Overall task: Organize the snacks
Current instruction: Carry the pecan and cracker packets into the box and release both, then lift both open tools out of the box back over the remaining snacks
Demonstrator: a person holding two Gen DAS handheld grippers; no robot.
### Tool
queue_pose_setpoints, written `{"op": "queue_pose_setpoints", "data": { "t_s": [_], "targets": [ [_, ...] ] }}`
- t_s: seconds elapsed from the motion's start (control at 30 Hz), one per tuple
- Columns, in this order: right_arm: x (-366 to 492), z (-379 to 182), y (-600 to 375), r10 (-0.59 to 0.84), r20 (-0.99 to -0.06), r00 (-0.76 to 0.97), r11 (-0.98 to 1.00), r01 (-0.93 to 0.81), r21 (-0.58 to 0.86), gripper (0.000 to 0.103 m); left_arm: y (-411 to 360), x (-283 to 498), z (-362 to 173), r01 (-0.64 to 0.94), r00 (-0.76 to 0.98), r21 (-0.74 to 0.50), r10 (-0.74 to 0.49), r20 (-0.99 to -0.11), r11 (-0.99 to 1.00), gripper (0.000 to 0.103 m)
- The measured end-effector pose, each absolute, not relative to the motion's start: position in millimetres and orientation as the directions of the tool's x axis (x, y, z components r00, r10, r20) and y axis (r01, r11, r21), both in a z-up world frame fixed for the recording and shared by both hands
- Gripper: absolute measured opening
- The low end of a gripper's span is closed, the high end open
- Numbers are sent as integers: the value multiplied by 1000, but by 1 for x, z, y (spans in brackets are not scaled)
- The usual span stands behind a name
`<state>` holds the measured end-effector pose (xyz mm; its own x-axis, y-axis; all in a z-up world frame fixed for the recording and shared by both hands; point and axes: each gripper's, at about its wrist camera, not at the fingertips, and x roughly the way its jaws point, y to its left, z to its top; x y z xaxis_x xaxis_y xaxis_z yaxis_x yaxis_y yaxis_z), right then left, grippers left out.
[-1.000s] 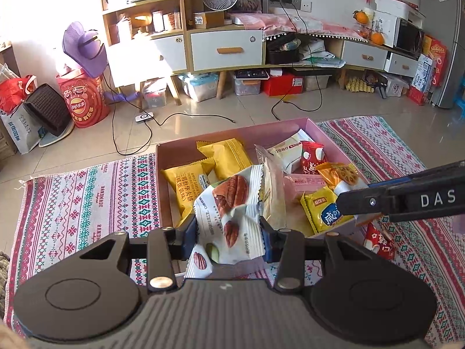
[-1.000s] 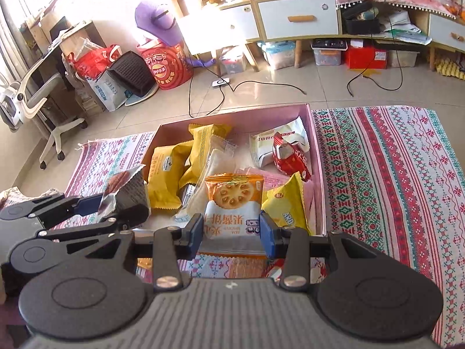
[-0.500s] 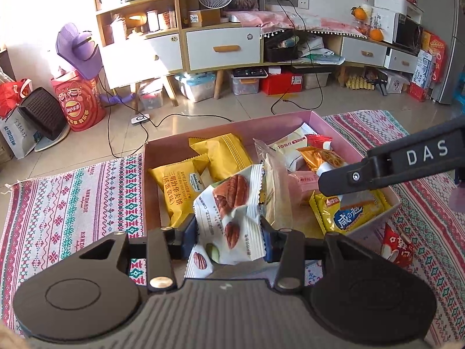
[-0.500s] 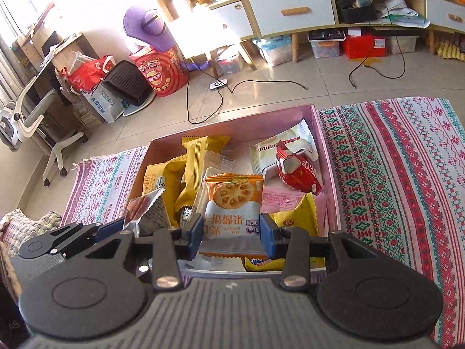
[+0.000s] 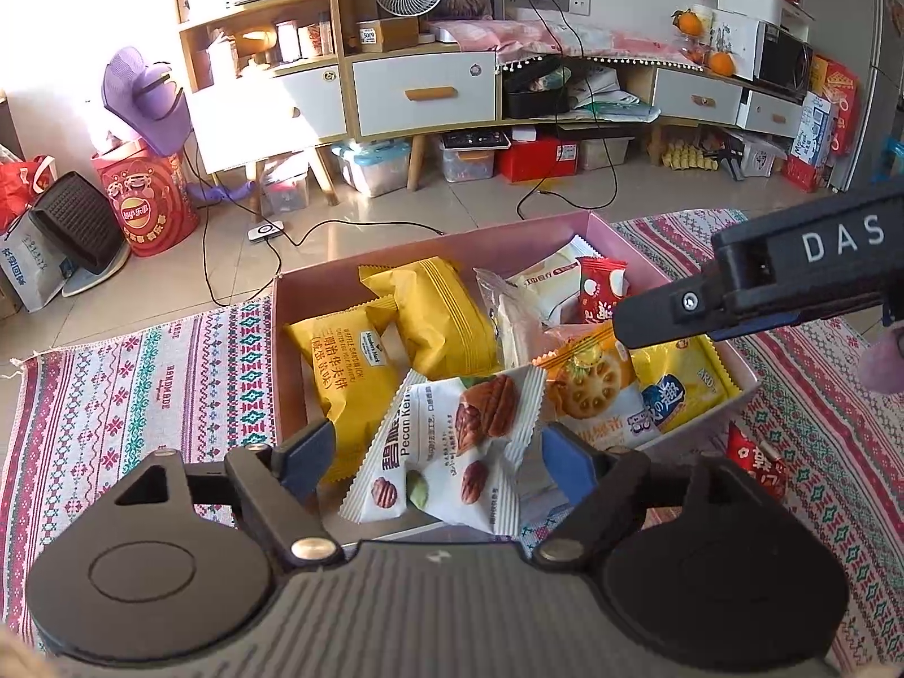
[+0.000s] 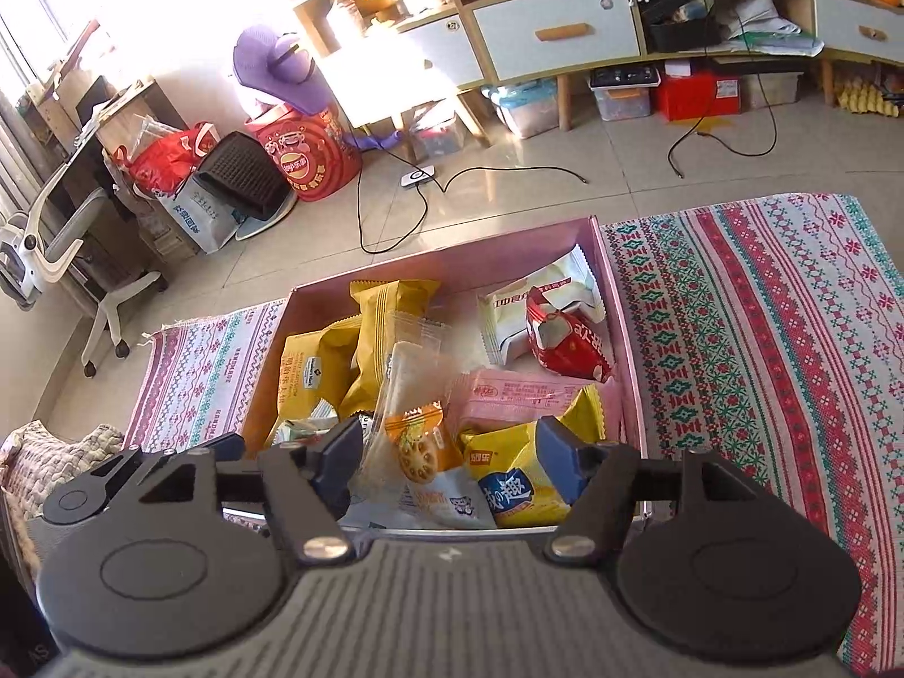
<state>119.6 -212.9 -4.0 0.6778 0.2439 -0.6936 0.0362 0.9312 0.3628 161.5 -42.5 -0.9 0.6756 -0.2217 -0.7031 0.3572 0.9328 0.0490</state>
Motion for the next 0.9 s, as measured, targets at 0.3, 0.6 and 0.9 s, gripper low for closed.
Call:
{"op": "queue_pose_setpoints", "data": {
  "t_s": [0.3,0.6,0.9],
  "targets": [
    [102,4,-217,224,-694,684,942,31,334,78,-36,142,8,357,661,32,-228,-714,933,94],
    [76,10,-217,182,-707,684,964,18,266,91,-31,116,18,351,649,17,-230,-726,936,103],
    [56,4,-219,139,-725,675,976,30,215,95,-27,94,18,329,623,-5,-221,-751,944,103]
  ]
}}
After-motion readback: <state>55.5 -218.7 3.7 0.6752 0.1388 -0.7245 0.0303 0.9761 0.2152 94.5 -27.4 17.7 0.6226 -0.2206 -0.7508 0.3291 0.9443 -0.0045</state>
